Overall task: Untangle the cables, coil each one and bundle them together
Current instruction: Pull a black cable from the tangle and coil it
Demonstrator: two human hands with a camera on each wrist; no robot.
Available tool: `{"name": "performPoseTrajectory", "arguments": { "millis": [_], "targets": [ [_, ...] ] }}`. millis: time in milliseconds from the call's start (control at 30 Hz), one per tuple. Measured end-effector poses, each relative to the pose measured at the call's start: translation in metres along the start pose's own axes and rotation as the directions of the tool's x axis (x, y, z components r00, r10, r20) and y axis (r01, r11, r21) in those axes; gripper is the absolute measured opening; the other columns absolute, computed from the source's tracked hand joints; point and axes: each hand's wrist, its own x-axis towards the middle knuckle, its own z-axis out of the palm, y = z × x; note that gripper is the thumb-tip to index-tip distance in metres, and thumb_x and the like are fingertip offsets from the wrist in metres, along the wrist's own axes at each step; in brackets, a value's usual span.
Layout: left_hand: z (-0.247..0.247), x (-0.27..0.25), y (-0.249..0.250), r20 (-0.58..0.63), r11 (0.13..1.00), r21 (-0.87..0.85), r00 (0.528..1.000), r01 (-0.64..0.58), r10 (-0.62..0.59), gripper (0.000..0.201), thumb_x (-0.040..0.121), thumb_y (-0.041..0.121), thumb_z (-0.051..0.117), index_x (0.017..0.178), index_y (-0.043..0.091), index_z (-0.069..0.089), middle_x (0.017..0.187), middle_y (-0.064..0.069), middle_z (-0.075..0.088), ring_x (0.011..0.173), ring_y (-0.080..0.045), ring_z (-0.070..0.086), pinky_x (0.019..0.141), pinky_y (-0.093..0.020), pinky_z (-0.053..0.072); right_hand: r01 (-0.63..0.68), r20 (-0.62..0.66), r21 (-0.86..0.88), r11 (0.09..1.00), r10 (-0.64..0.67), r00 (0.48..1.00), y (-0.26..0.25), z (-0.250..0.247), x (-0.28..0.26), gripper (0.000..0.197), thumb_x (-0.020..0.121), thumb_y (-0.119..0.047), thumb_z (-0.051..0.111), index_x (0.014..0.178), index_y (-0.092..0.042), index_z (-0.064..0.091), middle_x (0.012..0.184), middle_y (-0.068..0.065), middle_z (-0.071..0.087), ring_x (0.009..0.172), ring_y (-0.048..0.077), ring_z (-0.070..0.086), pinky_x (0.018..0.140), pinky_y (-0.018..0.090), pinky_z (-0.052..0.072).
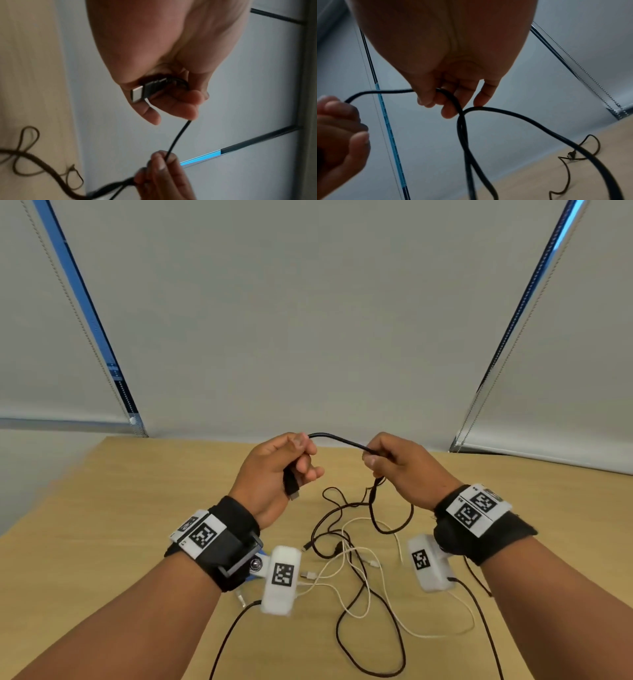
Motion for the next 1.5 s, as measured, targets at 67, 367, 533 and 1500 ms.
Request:
{"name": "performPoseTrajectory", "arguments": {
  "millis": [67, 367, 533, 1500],
  "targets": [
    [0.009, -0.002, 0.003, 0.013, 0.996, -0.088, 1.0, 0.02, -0.019, 0.023, 0.094, 0.03, 0.062, 0.083, 0.011, 0.07, 0.063, -0.001, 0.056, 0.06, -0.019, 0.059, 0.096, -0.047, 0.053, 0.0, 0.021, -0.04, 0.999, 0.0, 1.0, 0.001, 0.001, -0.002, 0.015, 0.1, -0.025, 0.056, 0.088, -0.033, 0.057, 0.087, -0.005, 0.066, 0.085, 0.019, 0.063, 0.079, 0.039, 0.052],
    [0.036, -0.003, 0.026, 0.148, 0.955, -0.287, 0.982, -0.072, 0.119, 0.025, 0.104, 0.035, 0.04, 0.087, 0.019, 0.049, 0.133, -0.015, 0.067, 0.135, -0.029, 0.055, 0.117, -0.051, 0.029, 0.123, 0.1, -0.193, 0.973, -0.105, 0.989, -0.004, 0.019, -0.015, 0.008, 0.098, -0.02, 0.055, 0.093, -0.025, 0.058, 0.094, -0.01, 0.064, 0.094, 0.014, 0.058, 0.087, 0.04, 0.049],
    [0.039, 0.013, 0.007, 0.155, 0.606, 0.745, 0.956, -0.278, 0.248, 0.012, 0.106, 0.027, 0.042, 0.107, 0.018, 0.048, 0.137, 0.012, 0.064, 0.125, 0.0, 0.057, 0.116, -0.038, 0.031, 0.165, 0.069, -0.077, 0.983, -0.16, 0.985, -0.012, 0.023, -0.019, 0.017, 0.096, -0.012, 0.054, 0.094, -0.029, 0.054, 0.093, -0.013, 0.061, 0.09, 0.004, 0.058, 0.08, 0.025, 0.048],
    [-0.005, 0.028, -0.019, -0.152, 0.389, 0.921, 0.946, 0.031, 0.285, 0.024, 0.103, 0.031, 0.047, 0.083, 0.019, 0.056, 0.068, 0.0, 0.056, 0.066, -0.02, 0.055, 0.062, -0.036, 0.043, -0.295, 0.007, 0.497, 0.816, 0.336, 0.942, 0.034, -0.029, 0.027, 0.026, 0.102, -0.011, 0.05, 0.101, -0.021, 0.075, 0.07, 0.003, 0.056, 0.056, 0.014, 0.052, 0.053, 0.028, 0.049]
  ]
}}
